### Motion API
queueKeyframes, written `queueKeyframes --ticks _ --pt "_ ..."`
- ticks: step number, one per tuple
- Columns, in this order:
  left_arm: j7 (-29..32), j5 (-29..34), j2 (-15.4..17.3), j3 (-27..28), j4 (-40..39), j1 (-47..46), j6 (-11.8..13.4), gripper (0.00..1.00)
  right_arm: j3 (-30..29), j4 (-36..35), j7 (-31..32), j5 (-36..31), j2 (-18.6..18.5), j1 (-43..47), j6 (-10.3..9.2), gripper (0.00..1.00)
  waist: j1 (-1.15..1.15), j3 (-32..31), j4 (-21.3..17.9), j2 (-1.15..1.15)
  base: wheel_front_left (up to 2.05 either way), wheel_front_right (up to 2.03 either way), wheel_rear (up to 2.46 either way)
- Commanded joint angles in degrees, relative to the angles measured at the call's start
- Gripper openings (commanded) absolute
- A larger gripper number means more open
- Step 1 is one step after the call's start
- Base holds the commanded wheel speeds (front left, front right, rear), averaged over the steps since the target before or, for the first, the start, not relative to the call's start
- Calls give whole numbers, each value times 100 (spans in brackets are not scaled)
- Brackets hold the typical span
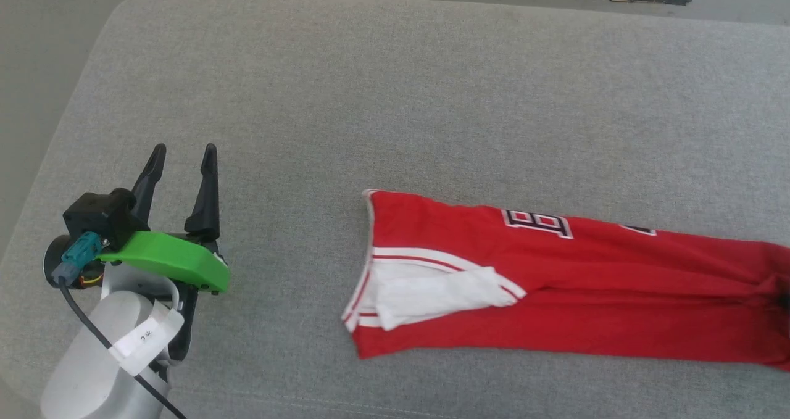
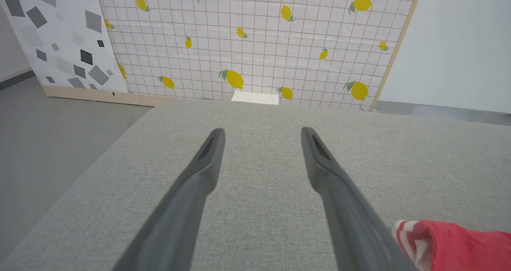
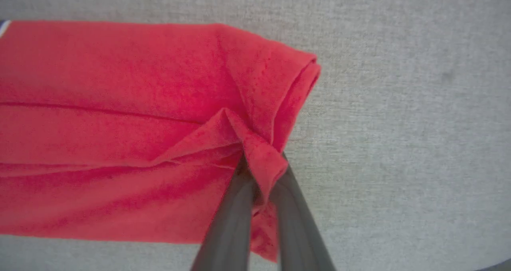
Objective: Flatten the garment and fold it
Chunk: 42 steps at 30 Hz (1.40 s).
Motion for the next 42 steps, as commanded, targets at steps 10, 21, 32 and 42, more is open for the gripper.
queueKeyframes --ticks 10,21,32,42 --pt "-29 -34 11 -13 12 35 56 100 -319 25 260 -566 23 -250 -11 0 0 -64 -37 0 0 0 0" --pt "-18 -144 32 36 95 197 96 100 693 -1695 1639 -274 -252 37 -11 0 0 -378 -137 0 0 0 0" --pt "2 -209 53 36 45 230 121 100 2141 -3019 2032 302 147 -152 -11 0 0 -441 -108 0 0 0 0" --pt "-1 -237 9 -12 51 222 100 100 3253 -2139 1232 509 1025 -845 -11 0 0 -415 154 0 0 0 0"
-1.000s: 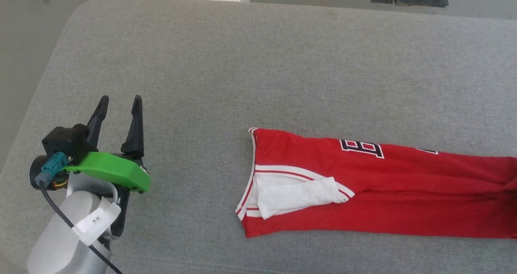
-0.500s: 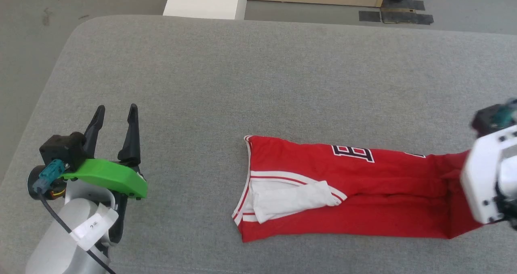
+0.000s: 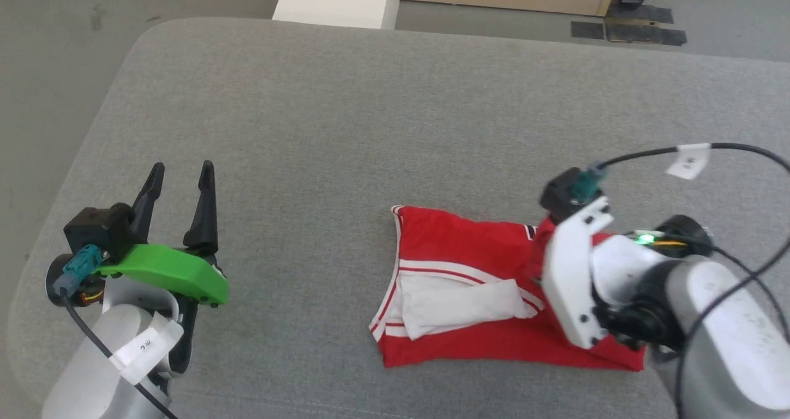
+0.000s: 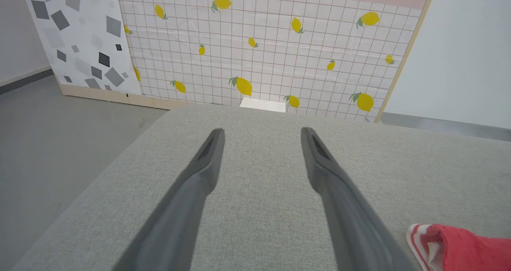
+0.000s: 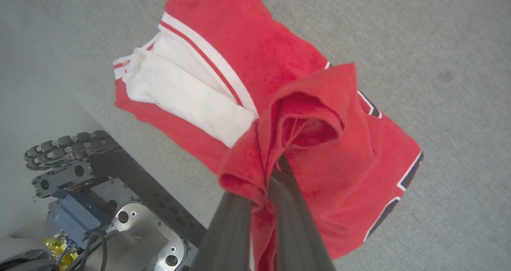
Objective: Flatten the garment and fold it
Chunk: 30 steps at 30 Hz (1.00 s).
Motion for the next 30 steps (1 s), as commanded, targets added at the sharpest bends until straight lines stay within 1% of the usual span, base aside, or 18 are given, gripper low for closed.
queueKeyframes --ticks 1,5,11,15,20,23,26,27,28,29,30 --pt "-5 -77 -13 -1 0 38 0 100 98 133 -110 43 107 -146 -9 0 0 40 86 0 0 0 0" --pt "-3 -92 -33 -13 7 14 -5 100 454 623 -417 47 403 -433 -9 0 0 114 217 0 0 0 0" --pt "-11 -102 -83 -33 21 -20 -20 100 832 1372 -880 -60 679 -750 -9 0 0 253 367 0 0 0 0" --pt "-22 -103 -129 -23 35 -72 -37 100 966 1821 -1196 -114 827 -903 -9 0 0 388 439 0 0 0 0" --pt "-34 -82 -181 1 60 -125 -52 100 1124 2328 -1499 -162 925 -1053 -9 0 0 524 454 0 0 0 0" --pt "-40 -68 -219 6 89 -135 -71 100 1197 2611 -1661 -135 981 -1109 -9 0 0 562 444 0 0 0 0" --pt "-44 -52 -247 16 114 -132 -83 100 1233 2763 -1817 24 1068 -1131 -9 0 0 552 417 0 0 0 0" --pt "-45 -50 -252 19 127 -129 -93 100 1243 2780 -1909 94 1104 -1153 -9 7 0 542 405 0 0 0 0" --pt "-46 -46 -254 26 139 -125 -98 100 1278 2783 -1969 149 1129 -1173 -9 45 0 526 390 0 0 0 0" --pt "-47 -42 -254 32 159 -117 -103 100 1324 2775 -2034 240 1161 -1195 -9 100 0 491 370 0 0 0 0" --pt "-48 -40 -252 38 172 -110 -110 100 1357 2759 -2072 336 1187 -1211 -9 100 0 461 352 0 0 0 0"
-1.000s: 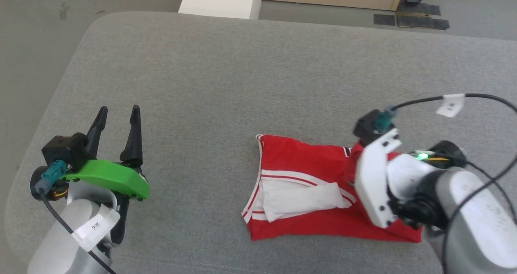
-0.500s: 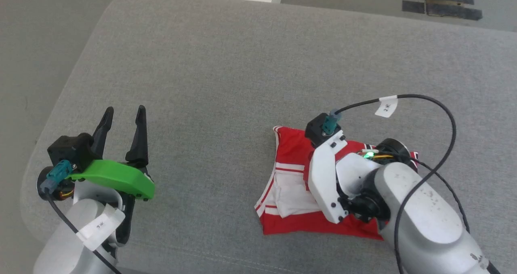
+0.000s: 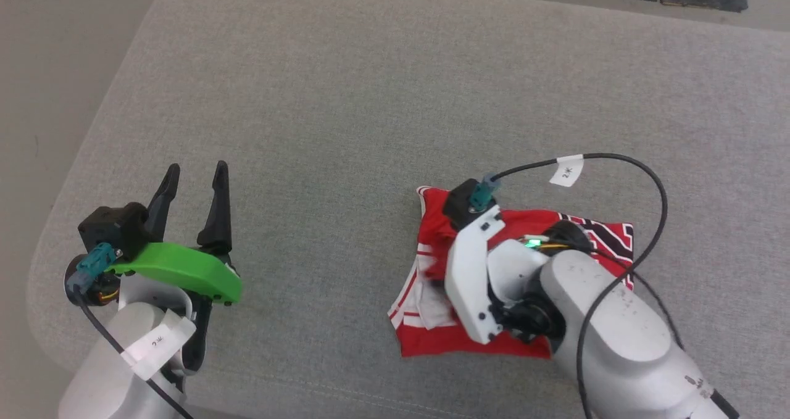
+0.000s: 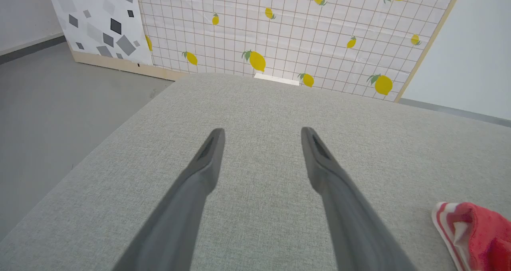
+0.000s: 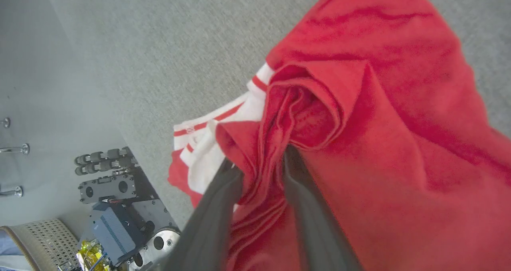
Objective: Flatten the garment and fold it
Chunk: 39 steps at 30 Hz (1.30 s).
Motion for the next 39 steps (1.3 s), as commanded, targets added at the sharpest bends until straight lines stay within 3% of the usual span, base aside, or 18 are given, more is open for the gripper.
queueKeyframes --ticks 1,8,9,15,26,32,39 --pt "-44 -5 1 30 28 -34 -29 100 70 -43 -89 172 84 -134 -9 100 0 -84 -56 0 0 0 0" --pt "-45 -4 92 88 71 93 -23 100 247 -649 -629 848 102 -376 -9 100 0 -530 -278 0 0 0 0" --pt "-36 -8 132 101 43 165 4 100 58 -879 -1075 897 26 -416 -9 100 0 -696 -369 0 0 0 0" --pt "-35 29 194 140 -66 311 103 100 -714 -1310 -2296 800 -190 -318 -9 100 0 -1000 -574 0 0 0 0" --pt "-46 146 206 275 -313 624 302 100 -2629 -1965 -4635 58 -454 613 -9 100 0 -1326 -849 0 0 0 0" --pt "14 304 235 109 -337 664 330 100 -3660 -2005 -5427 -517 -327 1314 -9 100 0 -1434 -859 0 0 0 0" --pt "242 316 191 -111 -285 649 274 100 -4322 -2023 -5611 -1063 -76 2173 -9 100 0 -1479 -805 0 0 0 0"
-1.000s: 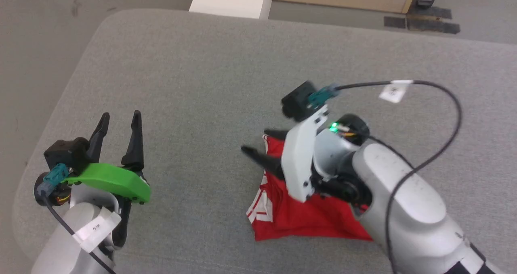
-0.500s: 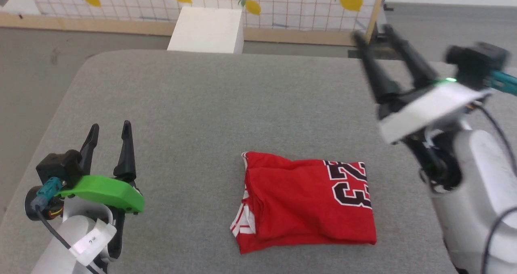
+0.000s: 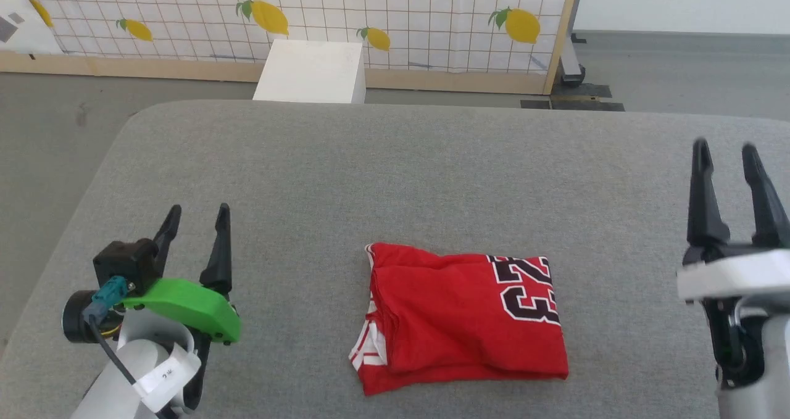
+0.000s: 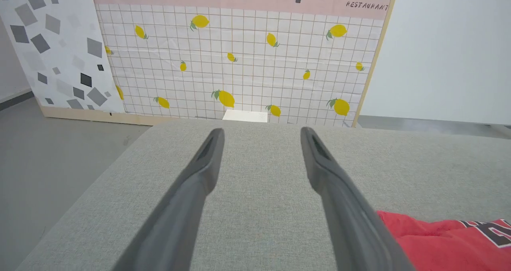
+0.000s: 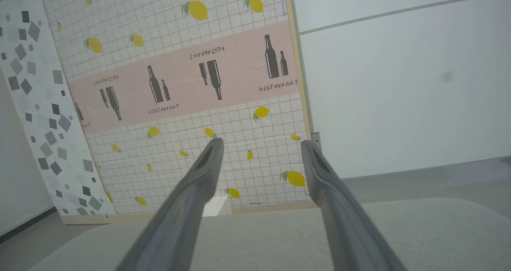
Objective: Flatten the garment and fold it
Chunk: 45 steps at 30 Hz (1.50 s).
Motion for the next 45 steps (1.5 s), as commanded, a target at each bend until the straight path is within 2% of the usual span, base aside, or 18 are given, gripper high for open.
queueKeyframes --ticks 1,9,15,45 --pt "22 61 5 -32 35 49 -25 100 -91 -21 -35 -129 38 167 -8 100 0 -3 16 0 0 0 0" --pt "7 5 -40 -110 258 109 -97 100 -255 6 267 -489 195 834 -8 100 0 -32 28 0 0 0 0" --pt "-19 -58 -107 -152 405 157 -119 100 -97 65 628 -524 227 1152 -8 100 0 -41 48 0 0 0 0" --pt "-35 -183 -61 -197 481 174 -87 100 -72 125 816 -614 307 1116 -8 100 0 -2 42 0 0 0 0"
